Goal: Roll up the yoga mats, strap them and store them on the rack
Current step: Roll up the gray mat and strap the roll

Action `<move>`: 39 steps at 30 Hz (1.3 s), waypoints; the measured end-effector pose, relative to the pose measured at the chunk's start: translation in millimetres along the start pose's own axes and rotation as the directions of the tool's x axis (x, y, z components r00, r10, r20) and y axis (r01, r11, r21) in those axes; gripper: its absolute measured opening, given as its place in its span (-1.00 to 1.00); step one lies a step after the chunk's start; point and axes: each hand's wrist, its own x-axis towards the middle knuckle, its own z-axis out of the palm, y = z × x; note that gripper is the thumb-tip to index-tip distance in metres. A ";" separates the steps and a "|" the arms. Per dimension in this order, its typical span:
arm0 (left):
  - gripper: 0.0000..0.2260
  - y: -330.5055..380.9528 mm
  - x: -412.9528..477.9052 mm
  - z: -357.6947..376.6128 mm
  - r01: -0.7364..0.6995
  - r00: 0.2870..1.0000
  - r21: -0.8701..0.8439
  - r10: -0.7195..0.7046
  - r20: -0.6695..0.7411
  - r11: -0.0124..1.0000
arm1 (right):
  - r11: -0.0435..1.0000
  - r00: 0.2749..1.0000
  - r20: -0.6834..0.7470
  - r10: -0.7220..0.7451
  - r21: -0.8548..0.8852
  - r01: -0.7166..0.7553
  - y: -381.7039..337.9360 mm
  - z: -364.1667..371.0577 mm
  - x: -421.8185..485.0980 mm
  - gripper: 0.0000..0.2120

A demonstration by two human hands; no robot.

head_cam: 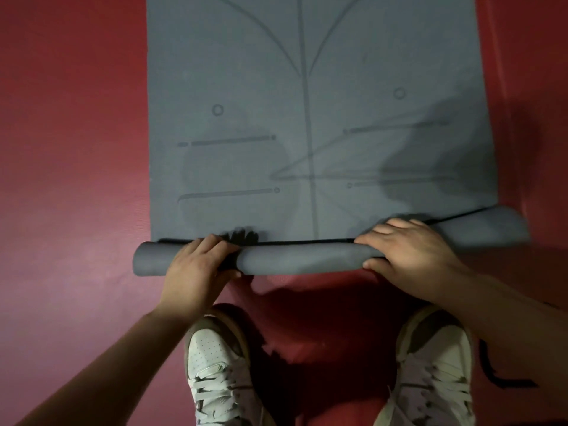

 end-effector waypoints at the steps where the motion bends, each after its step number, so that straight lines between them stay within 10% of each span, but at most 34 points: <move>1: -0.63 -2.0 3.6 -0.7 -0.006 1.000 -0.018 0.006 0.015 1.000 | 0.999 1.000 0.012 0.014 0.038 -0.015 1.4 -1.8 0.9 -0.56; 15: -0.65 -1.8 8.2 -4.4 -0.070 0.996 0.046 0.072 -0.049 0.996 | 0.968 0.995 0.020 0.098 0.230 -0.100 11.3 2.1 3.8 -0.58; 27: -0.70 -7.1 28.0 -11.9 0.092 0.995 -0.127 -0.085 0.059 0.988 | 0.997 0.966 -0.249 0.066 0.048 -0.056 -9.6 3.3 -7.7 -0.70; 31: -0.59 -9.2 35.8 -16.2 0.139 0.984 -0.154 -0.119 0.130 0.978 | 0.994 0.982 -0.186 -0.019 -0.114 -0.003 -13.0 5.0 -11.5 -0.40; 39: -0.56 5.3 17.3 -10.2 -0.011 0.998 0.131 0.019 -0.066 0.991 | 0.994 0.988 -0.150 0.036 -0.098 -0.051 -9.0 -1.6 6.2 -0.51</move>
